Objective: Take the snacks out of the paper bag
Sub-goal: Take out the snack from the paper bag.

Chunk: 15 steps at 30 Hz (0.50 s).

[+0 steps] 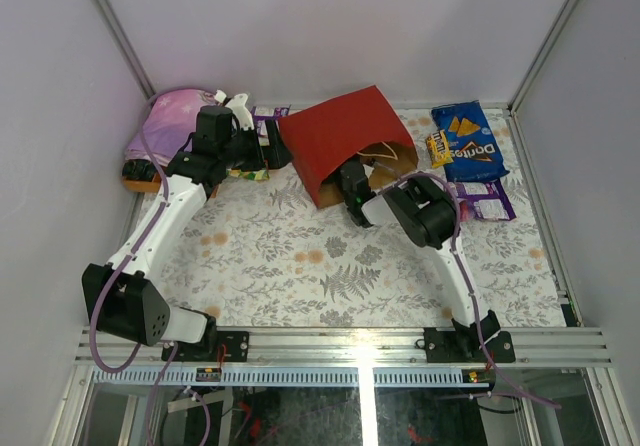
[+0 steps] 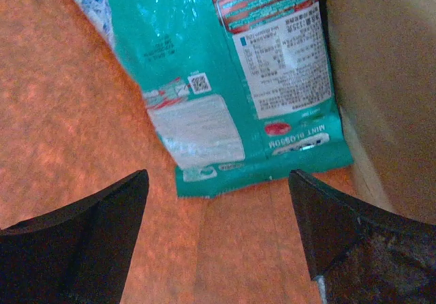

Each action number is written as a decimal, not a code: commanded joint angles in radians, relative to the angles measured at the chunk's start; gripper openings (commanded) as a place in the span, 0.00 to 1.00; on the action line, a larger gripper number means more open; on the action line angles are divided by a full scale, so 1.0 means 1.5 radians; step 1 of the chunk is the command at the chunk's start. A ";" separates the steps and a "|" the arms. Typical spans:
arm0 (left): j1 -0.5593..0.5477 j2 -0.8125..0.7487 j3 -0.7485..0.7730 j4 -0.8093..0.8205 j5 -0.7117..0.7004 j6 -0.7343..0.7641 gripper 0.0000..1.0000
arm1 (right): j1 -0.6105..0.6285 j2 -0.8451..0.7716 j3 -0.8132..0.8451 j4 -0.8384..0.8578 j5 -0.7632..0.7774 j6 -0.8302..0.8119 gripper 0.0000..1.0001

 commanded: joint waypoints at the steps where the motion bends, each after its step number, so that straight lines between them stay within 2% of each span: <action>1: 0.004 -0.001 0.003 0.017 0.014 -0.001 1.00 | 0.001 0.030 0.084 -0.115 0.049 -0.001 0.92; 11: 0.004 -0.006 0.001 0.016 0.011 0.001 1.00 | -0.023 0.158 0.290 -0.254 0.072 -0.035 0.92; 13: 0.004 -0.004 0.002 0.016 0.011 0.001 1.00 | -0.029 0.176 0.324 -0.271 0.074 -0.042 0.88; 15: 0.004 -0.002 0.002 0.016 0.011 0.001 1.00 | -0.036 0.191 0.346 -0.272 0.073 -0.045 0.76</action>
